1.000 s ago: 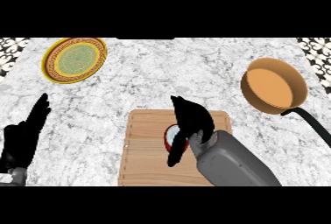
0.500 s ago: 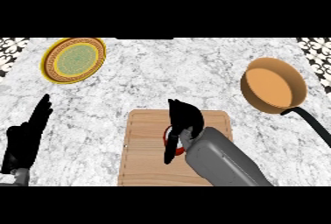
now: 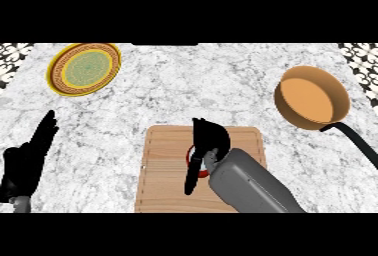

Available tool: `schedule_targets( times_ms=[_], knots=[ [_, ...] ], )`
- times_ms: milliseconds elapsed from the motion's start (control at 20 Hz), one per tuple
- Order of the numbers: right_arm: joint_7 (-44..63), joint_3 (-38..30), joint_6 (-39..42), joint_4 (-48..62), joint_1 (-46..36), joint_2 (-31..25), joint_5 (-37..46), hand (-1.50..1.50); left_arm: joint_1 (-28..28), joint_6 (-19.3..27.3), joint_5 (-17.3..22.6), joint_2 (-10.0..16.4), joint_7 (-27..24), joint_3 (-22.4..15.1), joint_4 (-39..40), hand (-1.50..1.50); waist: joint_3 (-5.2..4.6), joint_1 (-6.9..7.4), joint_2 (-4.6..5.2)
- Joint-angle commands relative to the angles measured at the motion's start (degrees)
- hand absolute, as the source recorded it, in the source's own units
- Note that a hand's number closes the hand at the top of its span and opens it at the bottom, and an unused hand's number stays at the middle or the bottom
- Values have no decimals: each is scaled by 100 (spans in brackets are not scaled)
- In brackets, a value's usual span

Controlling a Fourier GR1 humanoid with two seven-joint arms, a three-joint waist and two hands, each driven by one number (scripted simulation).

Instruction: Pick the can from the cutting board and place it in the pot

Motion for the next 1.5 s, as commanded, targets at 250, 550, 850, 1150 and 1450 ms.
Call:
schedule_targets(
  times_ms=[250,550,850,1150,1450],
  knots=[
    [-141,155,262,672,-160,81,59,150,170,-225,-60,-43,67,198,-277,0,3,46,17],
    [-330,52,224,688,-76,82,332,150,-292,-310,-286,-244,69,257,229,0,1,-1,20],
    [239,-1614,-896,1730,-1467,-314,614,150,-102,-375,-253,-124,78,227,-48,0,-2,187,93],
    [36,-2156,-1664,3276,-2404,-424,1073,150,-384,-403,-208,-194,-1,295,75,0,-3,301,148],
    [747,-1855,-1791,3930,-3577,-501,1979,150,-386,-459,-260,-245,176,188,79,0,-10,262,87]
  ],
)
